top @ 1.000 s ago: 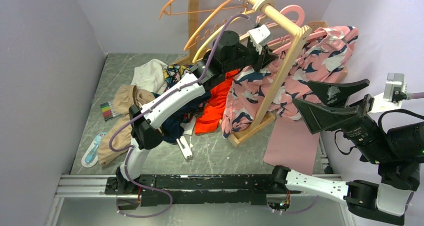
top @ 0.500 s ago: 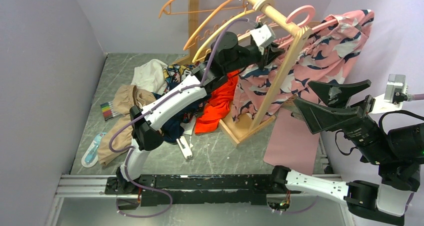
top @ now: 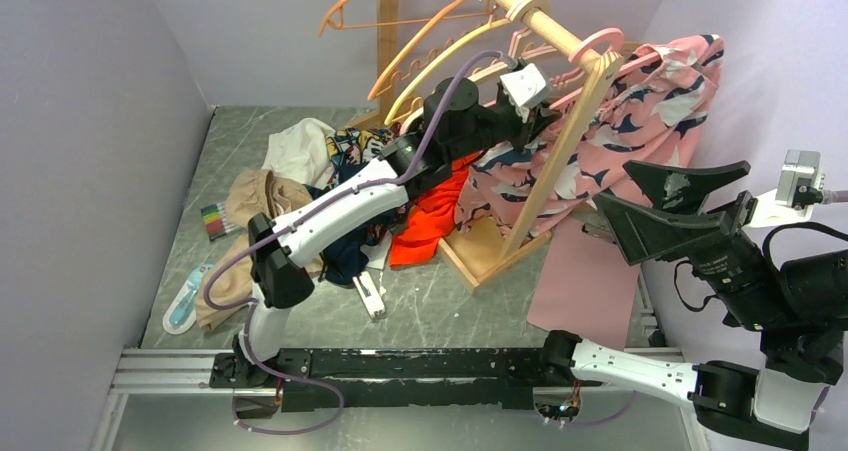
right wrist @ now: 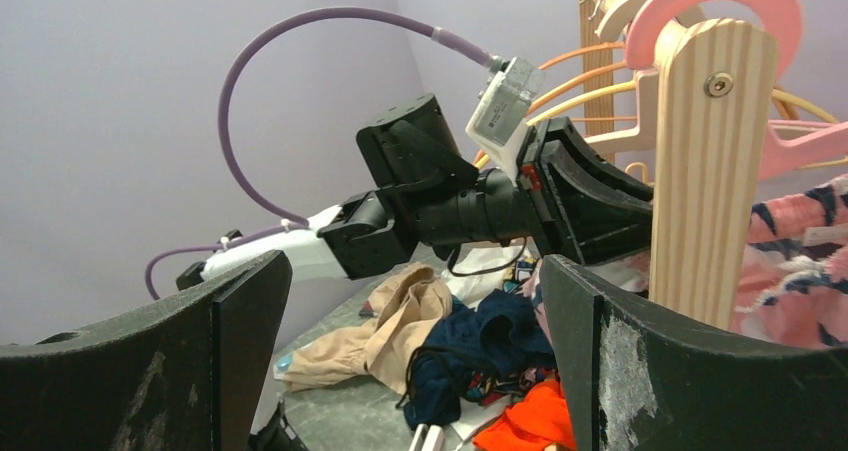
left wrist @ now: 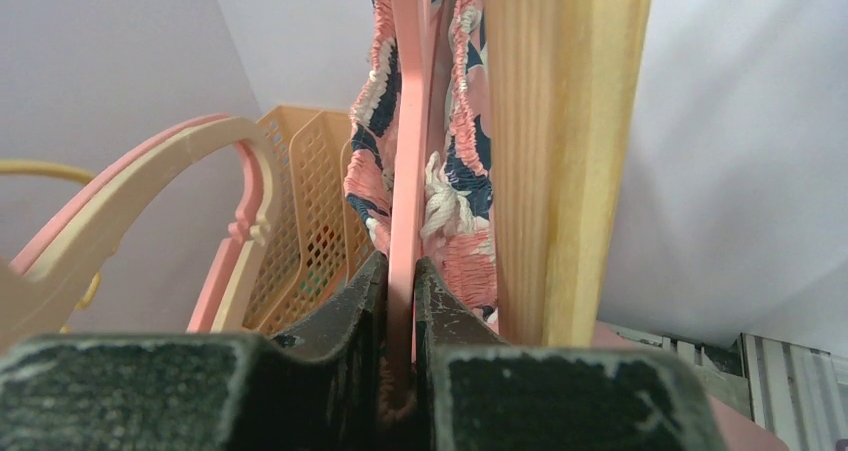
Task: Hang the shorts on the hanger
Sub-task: Place the hanger at the clothesline.
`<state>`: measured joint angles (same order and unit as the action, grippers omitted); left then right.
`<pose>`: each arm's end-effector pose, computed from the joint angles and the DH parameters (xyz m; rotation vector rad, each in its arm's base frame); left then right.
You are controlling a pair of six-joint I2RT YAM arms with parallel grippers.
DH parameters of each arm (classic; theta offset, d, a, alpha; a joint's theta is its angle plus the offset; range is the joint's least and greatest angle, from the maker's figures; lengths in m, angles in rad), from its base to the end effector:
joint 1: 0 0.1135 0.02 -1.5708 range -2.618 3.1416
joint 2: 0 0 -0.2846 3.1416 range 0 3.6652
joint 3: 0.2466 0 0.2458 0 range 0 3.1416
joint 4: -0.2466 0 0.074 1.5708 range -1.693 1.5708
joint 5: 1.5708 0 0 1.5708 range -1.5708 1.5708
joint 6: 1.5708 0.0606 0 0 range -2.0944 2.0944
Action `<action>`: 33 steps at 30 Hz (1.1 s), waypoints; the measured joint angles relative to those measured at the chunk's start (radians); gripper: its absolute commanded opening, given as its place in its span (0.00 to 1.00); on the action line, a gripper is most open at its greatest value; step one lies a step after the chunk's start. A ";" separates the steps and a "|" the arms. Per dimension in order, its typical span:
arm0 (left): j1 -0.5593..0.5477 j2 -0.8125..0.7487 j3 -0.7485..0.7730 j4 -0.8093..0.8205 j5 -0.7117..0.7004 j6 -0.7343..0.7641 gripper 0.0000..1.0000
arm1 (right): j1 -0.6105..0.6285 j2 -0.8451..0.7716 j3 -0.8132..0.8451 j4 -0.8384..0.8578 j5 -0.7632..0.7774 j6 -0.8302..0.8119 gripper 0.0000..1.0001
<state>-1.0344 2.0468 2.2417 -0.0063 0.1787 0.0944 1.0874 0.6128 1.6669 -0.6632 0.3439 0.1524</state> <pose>0.2483 -0.4386 0.4965 0.9004 1.1312 -0.9018 0.0060 -0.0326 0.5640 -0.2653 1.2224 0.8795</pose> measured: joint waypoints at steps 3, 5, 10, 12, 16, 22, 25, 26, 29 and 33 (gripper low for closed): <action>0.003 -0.050 -0.062 0.000 -0.031 -0.016 0.07 | 0.000 0.000 0.000 0.001 0.006 0.000 1.00; 0.004 -0.070 -0.077 -0.019 -0.053 -0.025 0.07 | 0.000 0.000 0.000 0.001 0.009 0.000 1.00; 0.004 -0.084 -0.079 -0.053 -0.093 -0.042 0.07 | 0.000 0.000 0.000 0.001 0.014 0.000 1.00; 0.004 -0.090 -0.085 -0.059 -0.116 -0.056 0.07 | 0.000 0.000 0.000 0.001 0.021 -0.001 1.00; 0.004 -0.113 -0.099 -0.092 -0.182 -0.085 0.07 | 0.000 0.000 0.000 0.000 0.054 -0.002 1.00; 0.004 -0.126 -0.090 -0.148 -0.250 -0.111 0.08 | 0.000 0.000 0.000 0.000 0.129 -0.003 1.00; 0.005 -0.126 -0.085 -0.172 -0.259 -0.114 0.16 | -0.001 0.000 0.000 0.000 0.154 -0.003 1.00; 0.005 -0.127 -0.085 -0.179 -0.261 -0.116 0.21 | -0.001 0.000 0.000 0.000 0.159 -0.003 1.00; 0.003 -0.140 -0.103 -0.195 -0.260 -0.120 0.42 | -0.001 0.000 -0.002 0.001 0.169 -0.004 1.00; -0.003 -0.195 -0.148 -0.202 -0.254 -0.122 0.63 | -0.001 0.002 -0.011 0.002 0.175 -0.004 1.00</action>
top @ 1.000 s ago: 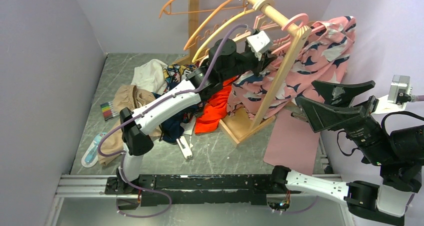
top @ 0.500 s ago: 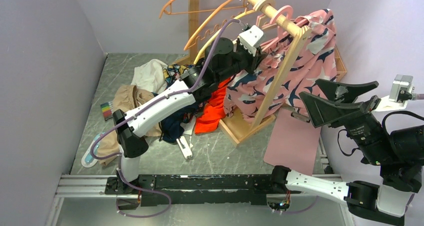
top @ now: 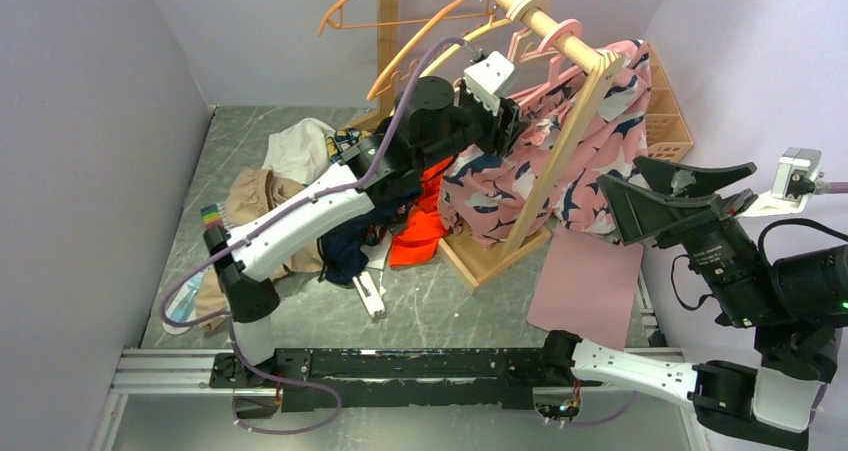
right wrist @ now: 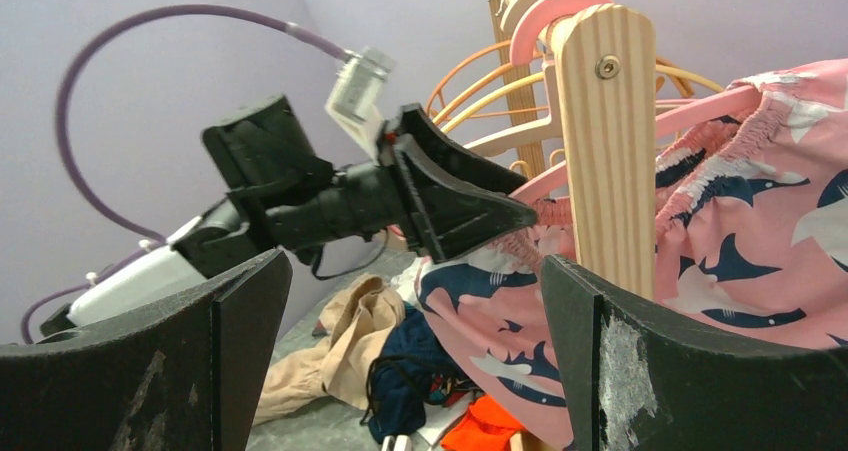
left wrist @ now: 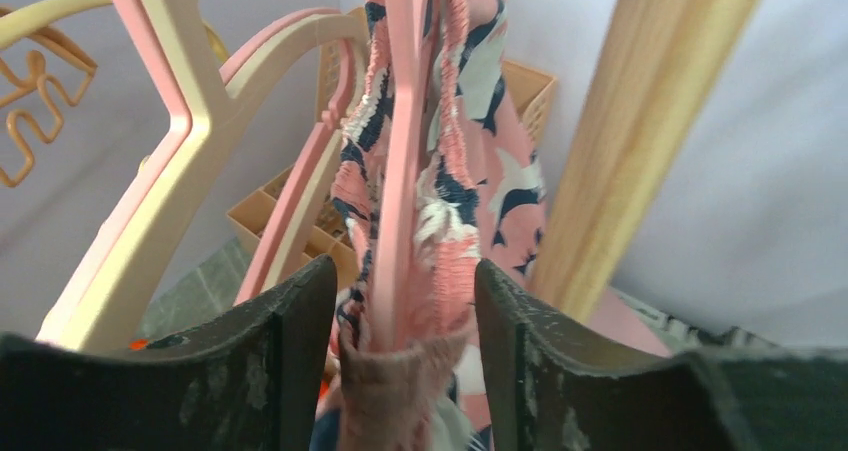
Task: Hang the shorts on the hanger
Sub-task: Place the hanger at the clothesline, then adjust the shorts on the hanger.
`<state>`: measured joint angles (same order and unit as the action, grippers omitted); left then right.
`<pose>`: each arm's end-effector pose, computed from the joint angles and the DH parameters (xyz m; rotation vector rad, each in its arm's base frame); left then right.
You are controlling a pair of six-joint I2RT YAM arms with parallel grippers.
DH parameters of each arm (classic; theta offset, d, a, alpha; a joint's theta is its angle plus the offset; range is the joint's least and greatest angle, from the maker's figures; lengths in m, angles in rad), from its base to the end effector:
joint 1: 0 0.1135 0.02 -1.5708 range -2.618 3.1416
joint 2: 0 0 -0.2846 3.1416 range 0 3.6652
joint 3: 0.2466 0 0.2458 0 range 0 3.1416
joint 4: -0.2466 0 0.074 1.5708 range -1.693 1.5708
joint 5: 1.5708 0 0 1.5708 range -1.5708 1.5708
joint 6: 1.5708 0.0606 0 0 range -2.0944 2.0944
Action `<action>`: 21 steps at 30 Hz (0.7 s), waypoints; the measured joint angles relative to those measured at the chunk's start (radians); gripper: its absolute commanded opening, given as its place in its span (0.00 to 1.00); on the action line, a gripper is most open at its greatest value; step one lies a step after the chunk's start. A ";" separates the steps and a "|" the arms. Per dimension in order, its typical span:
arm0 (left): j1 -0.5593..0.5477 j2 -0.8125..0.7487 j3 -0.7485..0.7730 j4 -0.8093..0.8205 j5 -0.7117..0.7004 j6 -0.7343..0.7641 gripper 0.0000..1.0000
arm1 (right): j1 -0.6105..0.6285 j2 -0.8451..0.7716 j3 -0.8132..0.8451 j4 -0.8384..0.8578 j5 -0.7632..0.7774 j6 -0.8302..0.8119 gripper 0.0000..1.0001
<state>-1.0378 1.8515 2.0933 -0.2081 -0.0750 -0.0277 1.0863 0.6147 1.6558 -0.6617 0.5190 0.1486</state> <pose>0.2327 -0.3855 0.5068 0.7151 1.4208 -0.7836 0.0144 -0.0372 0.5605 -0.1221 1.2739 0.7598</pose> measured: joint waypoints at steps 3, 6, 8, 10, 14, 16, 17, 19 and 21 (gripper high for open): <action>-0.008 -0.063 -0.038 0.000 0.009 -0.003 0.73 | 0.000 0.006 -0.005 0.002 0.002 0.000 1.00; -0.018 -0.130 -0.073 0.000 0.018 -0.002 1.00 | 0.000 0.014 -0.014 0.007 0.002 0.000 1.00; -0.025 -0.187 -0.115 -0.002 0.025 -0.002 1.00 | 0.000 0.016 -0.025 0.009 0.000 0.000 1.00; -0.030 -0.255 -0.177 -0.006 0.031 -0.004 1.00 | 0.000 0.014 -0.047 0.015 -0.004 0.001 1.00; -0.034 -0.446 -0.389 -0.001 0.041 -0.022 1.00 | 0.000 0.003 -0.106 0.021 -0.019 0.001 1.00; -0.035 -0.558 -0.516 0.008 0.046 -0.037 0.99 | 0.000 -0.007 -0.132 0.023 -0.027 0.001 1.00; -0.035 -0.620 -0.583 0.009 0.048 -0.045 0.98 | 0.000 -0.013 -0.142 0.023 -0.030 0.001 1.00; -0.035 -0.725 -0.690 0.012 0.050 -0.064 0.93 | 0.000 -0.028 -0.167 0.027 -0.034 0.005 1.00; -0.035 -0.804 -0.787 0.032 0.047 -0.082 0.85 | 0.000 -0.040 -0.184 0.030 -0.034 0.008 1.00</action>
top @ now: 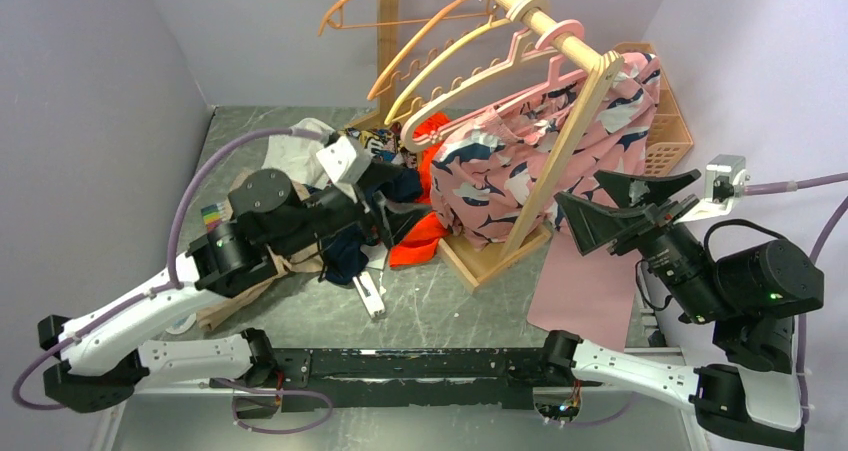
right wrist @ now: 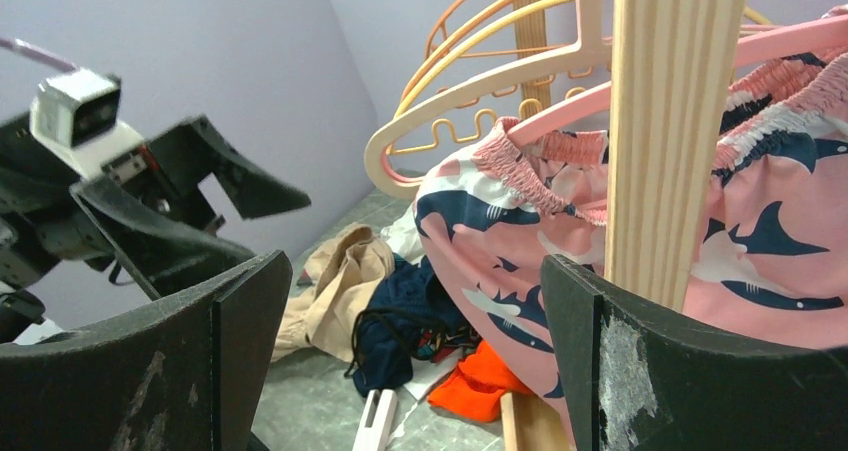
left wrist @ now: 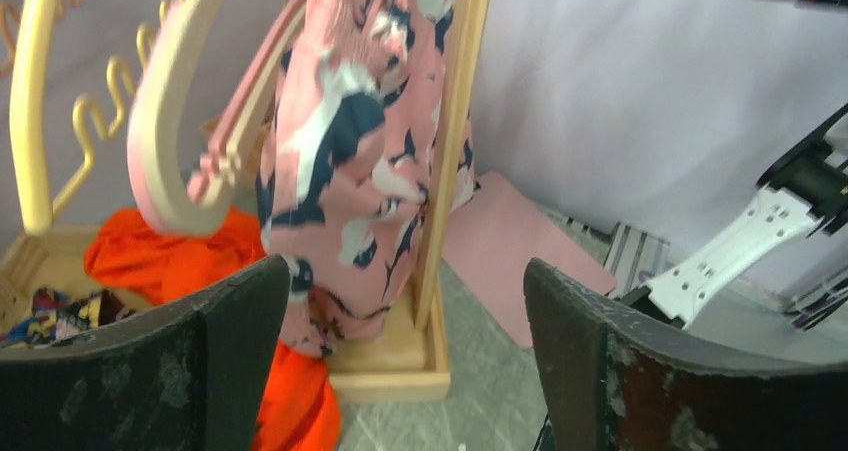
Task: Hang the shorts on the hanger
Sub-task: Adjust the shorts on the hanger.
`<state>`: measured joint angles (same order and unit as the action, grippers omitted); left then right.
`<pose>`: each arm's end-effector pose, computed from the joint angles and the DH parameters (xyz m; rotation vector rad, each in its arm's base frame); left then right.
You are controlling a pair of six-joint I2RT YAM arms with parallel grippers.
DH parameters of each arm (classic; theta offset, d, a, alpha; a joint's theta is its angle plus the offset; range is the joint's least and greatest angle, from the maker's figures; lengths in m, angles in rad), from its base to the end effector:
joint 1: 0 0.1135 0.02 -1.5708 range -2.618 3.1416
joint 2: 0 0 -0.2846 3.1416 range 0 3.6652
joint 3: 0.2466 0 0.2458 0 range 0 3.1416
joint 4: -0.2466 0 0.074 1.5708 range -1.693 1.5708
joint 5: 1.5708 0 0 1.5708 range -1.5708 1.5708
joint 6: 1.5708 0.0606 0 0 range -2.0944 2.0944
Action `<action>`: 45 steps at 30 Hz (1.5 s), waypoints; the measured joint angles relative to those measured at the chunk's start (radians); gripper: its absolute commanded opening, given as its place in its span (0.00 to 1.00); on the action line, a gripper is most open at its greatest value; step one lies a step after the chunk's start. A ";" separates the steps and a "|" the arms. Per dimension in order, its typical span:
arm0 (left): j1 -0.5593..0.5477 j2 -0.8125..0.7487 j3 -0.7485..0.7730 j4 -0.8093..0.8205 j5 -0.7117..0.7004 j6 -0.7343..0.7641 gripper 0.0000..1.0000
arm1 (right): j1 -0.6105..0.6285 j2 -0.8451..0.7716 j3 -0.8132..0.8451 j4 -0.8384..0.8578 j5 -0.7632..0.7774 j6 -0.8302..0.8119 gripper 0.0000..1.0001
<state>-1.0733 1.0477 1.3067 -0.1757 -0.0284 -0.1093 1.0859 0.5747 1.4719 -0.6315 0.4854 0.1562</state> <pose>0.1098 -0.1986 0.4903 0.7014 1.3925 -0.9263 0.0278 -0.0078 0.5254 -0.2074 1.3579 0.7319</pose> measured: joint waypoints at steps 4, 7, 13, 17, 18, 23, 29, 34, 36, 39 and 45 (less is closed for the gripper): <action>0.000 -0.047 -0.176 0.040 -0.028 -0.050 0.68 | 0.000 -0.008 -0.028 0.016 0.000 0.003 1.00; 0.000 0.045 -0.213 0.073 -0.037 -0.102 0.72 | 0.000 -0.007 -0.051 0.021 0.001 0.004 1.00; -0.009 0.316 -0.279 0.223 -0.056 -0.264 0.82 | 0.000 -0.006 -0.082 0.022 -0.002 0.013 1.00; -0.024 0.405 -0.333 0.336 -0.140 -0.353 0.82 | 0.000 -0.007 -0.083 0.032 -0.015 0.024 1.00; -0.025 0.425 -0.334 0.367 -0.167 -0.368 0.82 | 0.000 -0.008 -0.083 0.033 -0.019 0.026 1.00; -0.028 0.496 -0.333 0.502 -0.267 -0.408 0.80 | 0.000 -0.016 -0.083 0.037 -0.030 0.028 1.00; -0.028 0.561 -0.333 0.660 -0.347 -0.422 0.65 | 0.000 -0.037 -0.083 0.037 -0.033 0.025 1.00; -0.028 0.601 -0.334 0.783 -0.372 -0.403 0.35 | 0.000 -0.040 -0.082 0.035 -0.036 0.021 1.00; -0.028 0.607 -0.334 0.814 -0.371 -0.394 0.21 | 0.000 -0.040 -0.082 0.035 -0.038 0.020 1.00; -0.030 0.607 -0.334 0.839 -0.370 -0.377 0.07 | 0.000 -0.048 -0.082 0.034 -0.041 0.020 1.00; -0.083 0.544 -0.330 0.753 -0.403 -0.342 0.07 | 0.000 -0.072 -0.081 0.029 -0.041 0.020 1.00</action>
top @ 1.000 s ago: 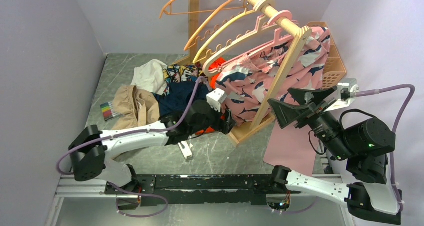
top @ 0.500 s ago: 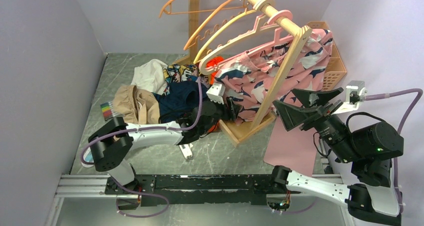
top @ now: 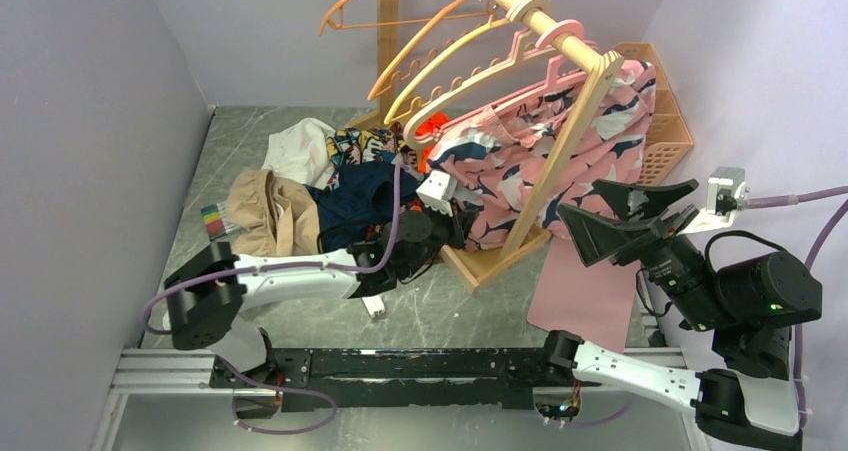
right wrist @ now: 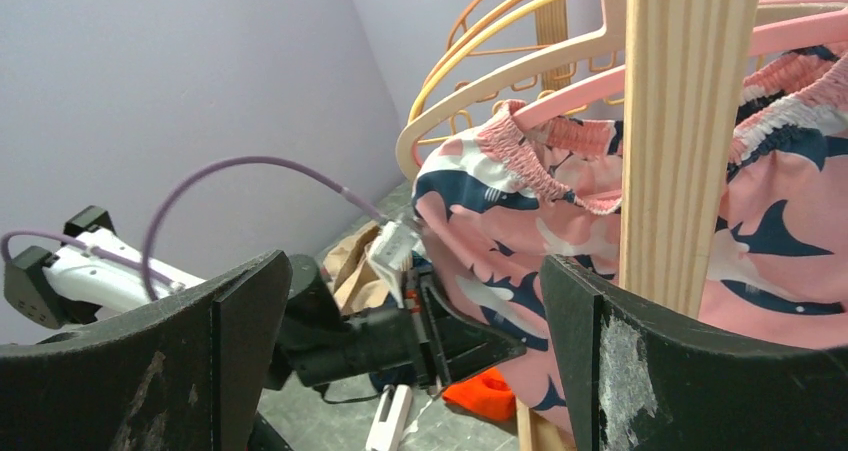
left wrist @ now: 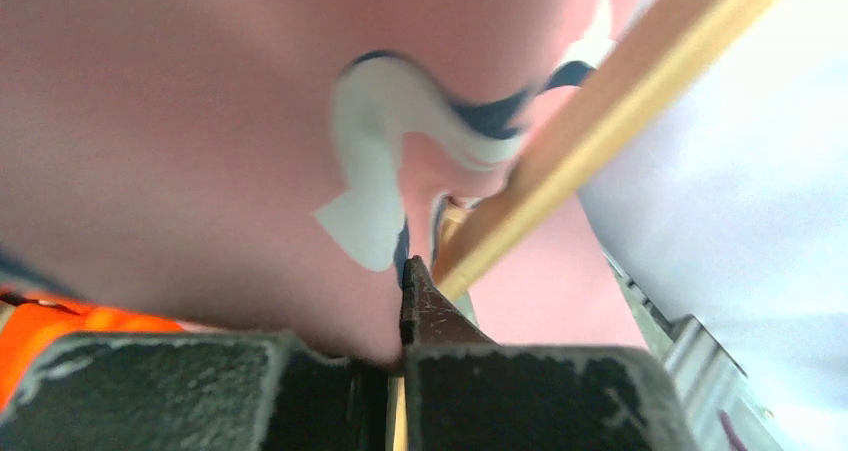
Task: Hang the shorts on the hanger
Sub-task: Adjust the shorts on the hanger.
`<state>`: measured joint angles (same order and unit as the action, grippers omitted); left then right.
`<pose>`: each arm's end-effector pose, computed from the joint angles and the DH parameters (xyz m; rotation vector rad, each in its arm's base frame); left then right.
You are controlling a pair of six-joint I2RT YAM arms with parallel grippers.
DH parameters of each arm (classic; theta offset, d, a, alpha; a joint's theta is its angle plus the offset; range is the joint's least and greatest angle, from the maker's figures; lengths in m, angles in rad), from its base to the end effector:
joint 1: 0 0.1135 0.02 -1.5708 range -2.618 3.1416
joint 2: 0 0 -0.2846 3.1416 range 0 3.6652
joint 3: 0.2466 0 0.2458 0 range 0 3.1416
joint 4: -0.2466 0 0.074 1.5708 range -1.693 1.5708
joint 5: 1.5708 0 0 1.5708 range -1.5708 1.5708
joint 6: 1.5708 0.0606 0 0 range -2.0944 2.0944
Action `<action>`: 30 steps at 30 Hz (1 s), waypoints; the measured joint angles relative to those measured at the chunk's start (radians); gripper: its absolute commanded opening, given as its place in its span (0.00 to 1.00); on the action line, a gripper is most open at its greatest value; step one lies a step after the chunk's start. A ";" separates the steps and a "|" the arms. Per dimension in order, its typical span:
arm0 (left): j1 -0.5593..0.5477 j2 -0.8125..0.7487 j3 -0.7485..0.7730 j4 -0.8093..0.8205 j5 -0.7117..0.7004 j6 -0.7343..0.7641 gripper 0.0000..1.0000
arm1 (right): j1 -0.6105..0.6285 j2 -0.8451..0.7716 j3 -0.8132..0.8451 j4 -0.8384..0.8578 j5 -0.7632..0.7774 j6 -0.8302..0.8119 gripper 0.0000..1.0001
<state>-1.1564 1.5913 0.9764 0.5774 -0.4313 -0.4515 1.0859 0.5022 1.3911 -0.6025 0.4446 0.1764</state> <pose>0.1778 -0.3414 0.3047 0.2419 1.6624 -0.8902 0.0220 -0.0142 0.5097 -0.2176 1.3375 0.7866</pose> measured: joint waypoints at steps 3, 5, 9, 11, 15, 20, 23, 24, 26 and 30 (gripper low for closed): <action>-0.047 -0.073 0.043 -0.143 -0.025 -0.011 0.07 | 0.000 -0.002 0.000 0.000 0.000 0.000 1.00; -0.070 -0.126 0.095 -0.251 -0.037 -0.028 0.07 | 0.000 0.000 0.000 0.000 0.000 0.000 1.00; -0.090 -0.222 0.181 -0.410 -0.038 -0.071 0.07 | 0.000 0.000 0.000 0.008 0.000 -0.001 1.00; -0.094 -0.256 0.207 -0.476 -0.037 -0.101 0.08 | 0.000 0.000 -0.004 0.018 0.000 -0.001 1.00; -0.105 -0.261 0.213 -0.558 -0.021 -0.149 0.32 | 0.000 0.000 -0.033 0.035 -0.001 0.000 1.00; -0.136 -0.279 0.131 -0.694 -0.018 -0.246 0.61 | 0.000 0.000 -0.072 0.036 -0.001 0.007 1.00; -0.149 -0.359 0.014 -0.793 -0.043 -0.320 0.91 | 0.000 0.002 -0.077 0.035 0.008 0.010 1.00; -0.150 -0.396 -0.023 -0.826 -0.053 -0.340 0.95 | 0.000 0.002 -0.077 0.035 0.013 0.010 1.00; -0.151 -0.482 -0.096 -0.880 -0.079 -0.387 0.97 | 0.000 0.002 -0.084 0.034 0.023 0.010 1.00; -0.150 -0.631 -0.204 -0.916 -0.133 -0.420 1.00 | 0.000 0.008 -0.117 0.029 0.042 0.010 1.00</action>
<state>-1.3067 0.9600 0.7727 -0.3386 -0.5644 -0.8711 1.0859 0.5102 1.2736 -0.5735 0.4870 0.1860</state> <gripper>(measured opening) 0.991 0.997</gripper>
